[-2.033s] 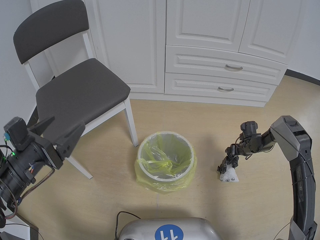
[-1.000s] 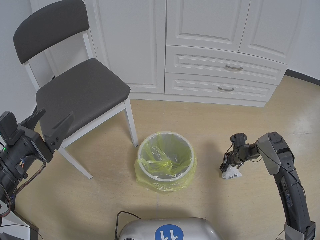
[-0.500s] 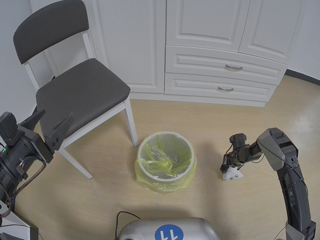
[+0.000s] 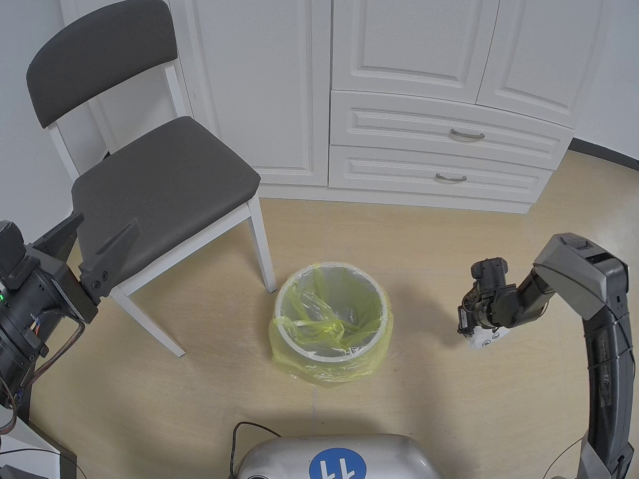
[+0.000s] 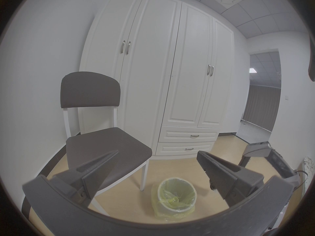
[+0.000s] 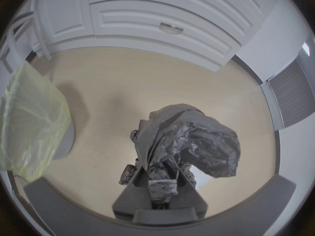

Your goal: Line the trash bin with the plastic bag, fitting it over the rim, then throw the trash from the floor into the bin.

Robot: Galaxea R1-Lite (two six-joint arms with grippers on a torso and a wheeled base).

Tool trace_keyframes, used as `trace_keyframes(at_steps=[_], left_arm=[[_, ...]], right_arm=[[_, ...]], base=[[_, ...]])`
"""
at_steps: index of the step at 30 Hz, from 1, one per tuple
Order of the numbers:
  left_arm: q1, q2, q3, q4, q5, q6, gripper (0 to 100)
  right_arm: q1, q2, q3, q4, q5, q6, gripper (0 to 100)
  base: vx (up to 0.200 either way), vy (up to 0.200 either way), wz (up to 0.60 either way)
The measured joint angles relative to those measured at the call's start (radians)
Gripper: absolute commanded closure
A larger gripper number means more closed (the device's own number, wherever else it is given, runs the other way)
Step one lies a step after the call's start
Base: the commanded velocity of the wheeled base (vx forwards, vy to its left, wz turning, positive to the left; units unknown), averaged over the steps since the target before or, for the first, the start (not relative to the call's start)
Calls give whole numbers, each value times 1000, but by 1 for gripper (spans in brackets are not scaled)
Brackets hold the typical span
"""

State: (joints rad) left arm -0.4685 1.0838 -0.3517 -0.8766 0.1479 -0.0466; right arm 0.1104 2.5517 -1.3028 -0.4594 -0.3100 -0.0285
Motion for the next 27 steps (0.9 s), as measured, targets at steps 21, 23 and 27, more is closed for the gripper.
trace_keyframes(at_steps=[21, 23, 27], left_arm=[[-7, -27, 1, 3, -1, 3, 0], [-7, -29, 1, 3, -1, 3, 0], [-7, -33, 1, 3, -1, 5, 0]], right_arm=[[123, -692, 680, -284, 59, -339, 100], [145, -744, 704, -287, 60, -342, 100], [190, -861, 751, -290, 63, -345, 100]], base=[[0, 0, 0], [0, 0, 0], [0, 0, 0]])
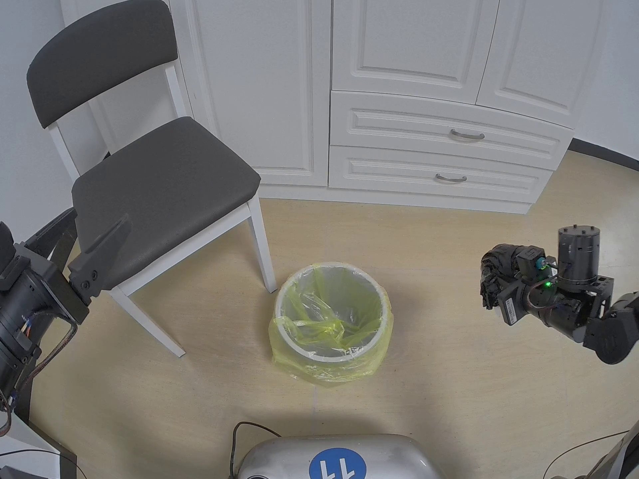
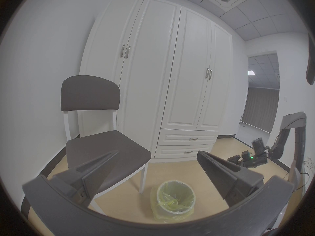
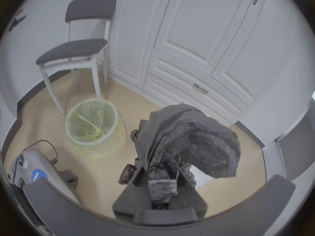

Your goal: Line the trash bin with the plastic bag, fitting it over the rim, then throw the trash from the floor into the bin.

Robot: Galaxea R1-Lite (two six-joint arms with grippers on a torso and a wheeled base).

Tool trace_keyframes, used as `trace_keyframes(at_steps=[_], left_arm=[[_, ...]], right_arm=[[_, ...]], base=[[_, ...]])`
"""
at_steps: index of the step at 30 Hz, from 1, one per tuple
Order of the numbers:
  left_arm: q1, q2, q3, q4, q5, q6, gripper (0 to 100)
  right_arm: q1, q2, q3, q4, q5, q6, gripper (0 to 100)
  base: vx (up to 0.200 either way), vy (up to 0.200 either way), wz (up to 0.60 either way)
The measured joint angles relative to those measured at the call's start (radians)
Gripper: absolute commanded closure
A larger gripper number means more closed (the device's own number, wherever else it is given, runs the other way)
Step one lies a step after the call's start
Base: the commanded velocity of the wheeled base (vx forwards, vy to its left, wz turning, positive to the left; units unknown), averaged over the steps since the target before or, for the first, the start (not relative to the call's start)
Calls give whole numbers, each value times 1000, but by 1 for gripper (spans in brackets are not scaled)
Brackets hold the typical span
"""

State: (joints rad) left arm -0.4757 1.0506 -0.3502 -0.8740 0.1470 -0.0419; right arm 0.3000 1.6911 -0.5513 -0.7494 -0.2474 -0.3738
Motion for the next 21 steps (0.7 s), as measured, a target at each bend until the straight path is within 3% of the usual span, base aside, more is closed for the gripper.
trace_keyframes(at_steps=[12, 16, 21], left_arm=[[0, -4, 4, 1, -1, 31, 0], [0, -4, 5, 2, -2, 31, 0], [0, -4, 5, 1, -1, 32, 0]], right_arm=[[126, -287, 73, -1, -1, 14, 100], [164, -313, 68, -31, 9, 91, 100], [220, -269, 44, -210, 20, 187, 100]], base=[[0, 0, 0], [0, 0, 0], [0, 0, 0]])
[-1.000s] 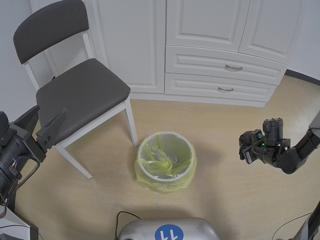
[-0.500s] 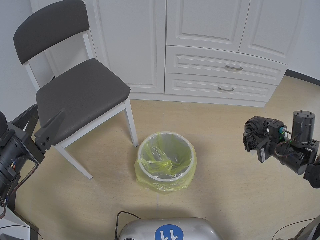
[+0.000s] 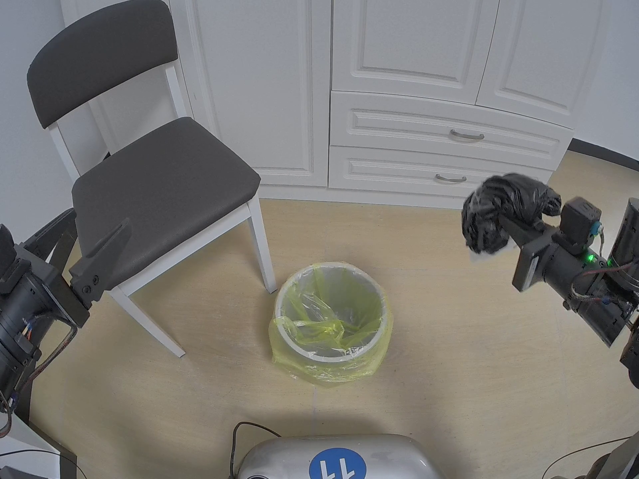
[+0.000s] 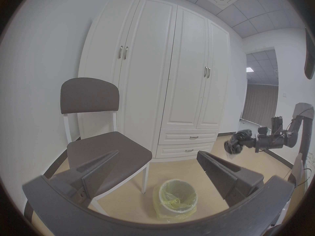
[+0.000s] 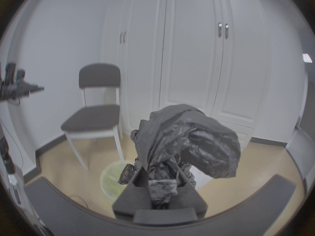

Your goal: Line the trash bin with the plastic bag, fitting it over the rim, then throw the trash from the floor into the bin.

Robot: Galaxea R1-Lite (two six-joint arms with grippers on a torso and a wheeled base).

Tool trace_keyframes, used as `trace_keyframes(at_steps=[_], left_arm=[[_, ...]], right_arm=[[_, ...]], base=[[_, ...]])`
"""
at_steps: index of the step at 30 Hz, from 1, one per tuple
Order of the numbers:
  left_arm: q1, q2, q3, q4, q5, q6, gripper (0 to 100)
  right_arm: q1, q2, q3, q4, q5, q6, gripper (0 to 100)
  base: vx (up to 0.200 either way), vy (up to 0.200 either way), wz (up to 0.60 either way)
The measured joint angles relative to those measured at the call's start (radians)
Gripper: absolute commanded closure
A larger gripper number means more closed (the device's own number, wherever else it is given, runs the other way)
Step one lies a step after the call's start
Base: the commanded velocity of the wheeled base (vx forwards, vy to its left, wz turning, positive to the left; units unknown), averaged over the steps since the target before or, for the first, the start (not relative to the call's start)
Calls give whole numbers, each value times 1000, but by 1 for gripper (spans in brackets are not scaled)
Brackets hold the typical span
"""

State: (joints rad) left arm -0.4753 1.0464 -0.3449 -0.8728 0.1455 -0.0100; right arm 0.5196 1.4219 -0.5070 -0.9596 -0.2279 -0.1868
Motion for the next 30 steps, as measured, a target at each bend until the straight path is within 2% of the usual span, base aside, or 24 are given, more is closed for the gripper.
trace_keyframes(at_steps=[7, 12, 14, 23, 30], left_arm=[[1, -6, -1, 0, 1, 0, 0], [1, -10, -2, 0, 1, 1, 0], [1, -12, -3, 0, 1, 1, 0], [1, -15, -4, 0, 1, 1, 0], [1, -17, -3, -1, 1, 1, 0]], right_arm=[[48, 160, -31, -398, -1, 45, 100], [81, 310, -74, -582, -3, 64, 100], [99, 359, -102, -590, -3, 83, 100], [185, 507, -239, -593, -4, 265, 100], [214, 589, -306, -594, -6, 304, 100]], base=[[0, 0, 0], [0, 0, 0], [0, 0, 0], [0, 0, 0], [0, 0, 0]])
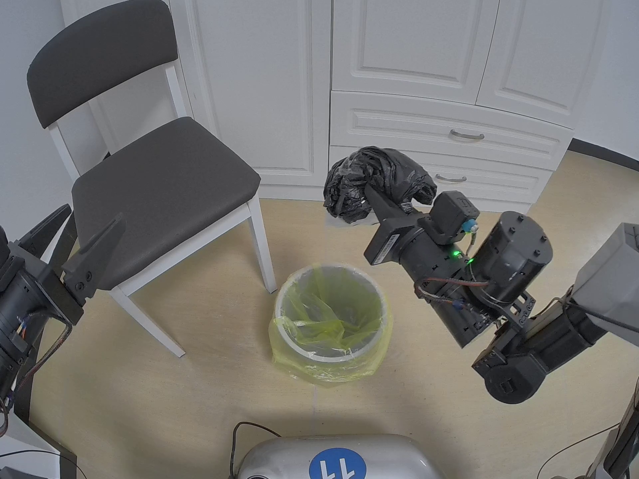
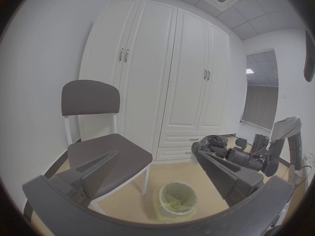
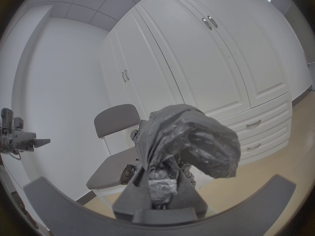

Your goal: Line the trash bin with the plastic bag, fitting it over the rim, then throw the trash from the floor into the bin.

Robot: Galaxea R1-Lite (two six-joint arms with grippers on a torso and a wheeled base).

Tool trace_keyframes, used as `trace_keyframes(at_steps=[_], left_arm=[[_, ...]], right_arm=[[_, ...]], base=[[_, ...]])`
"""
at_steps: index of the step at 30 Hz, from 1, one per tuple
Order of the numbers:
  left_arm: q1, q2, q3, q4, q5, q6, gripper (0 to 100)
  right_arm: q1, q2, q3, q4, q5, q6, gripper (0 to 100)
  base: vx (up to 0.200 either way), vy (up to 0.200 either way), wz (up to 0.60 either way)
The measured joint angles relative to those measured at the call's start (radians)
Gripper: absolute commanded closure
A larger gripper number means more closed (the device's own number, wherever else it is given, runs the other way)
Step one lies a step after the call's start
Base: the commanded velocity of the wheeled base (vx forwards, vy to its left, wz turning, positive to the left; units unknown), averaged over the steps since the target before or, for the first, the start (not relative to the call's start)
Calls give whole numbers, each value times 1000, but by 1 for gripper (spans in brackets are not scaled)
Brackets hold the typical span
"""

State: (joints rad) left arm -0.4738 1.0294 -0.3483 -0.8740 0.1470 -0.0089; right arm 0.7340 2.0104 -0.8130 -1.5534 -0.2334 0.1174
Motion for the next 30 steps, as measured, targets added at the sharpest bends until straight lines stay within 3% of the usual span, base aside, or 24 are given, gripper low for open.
trace_keyframes(at_steps=[22, 30], left_arm=[[0, -9, -2, 0, -1, 0, 0], [0, -9, -3, 0, -1, 0, 0]], right_arm=[[-14, 375, -266, 2, -18, 84, 100], [-26, 438, -295, 81, -18, 138, 100]], base=[[0, 0, 0], [0, 0, 0]])
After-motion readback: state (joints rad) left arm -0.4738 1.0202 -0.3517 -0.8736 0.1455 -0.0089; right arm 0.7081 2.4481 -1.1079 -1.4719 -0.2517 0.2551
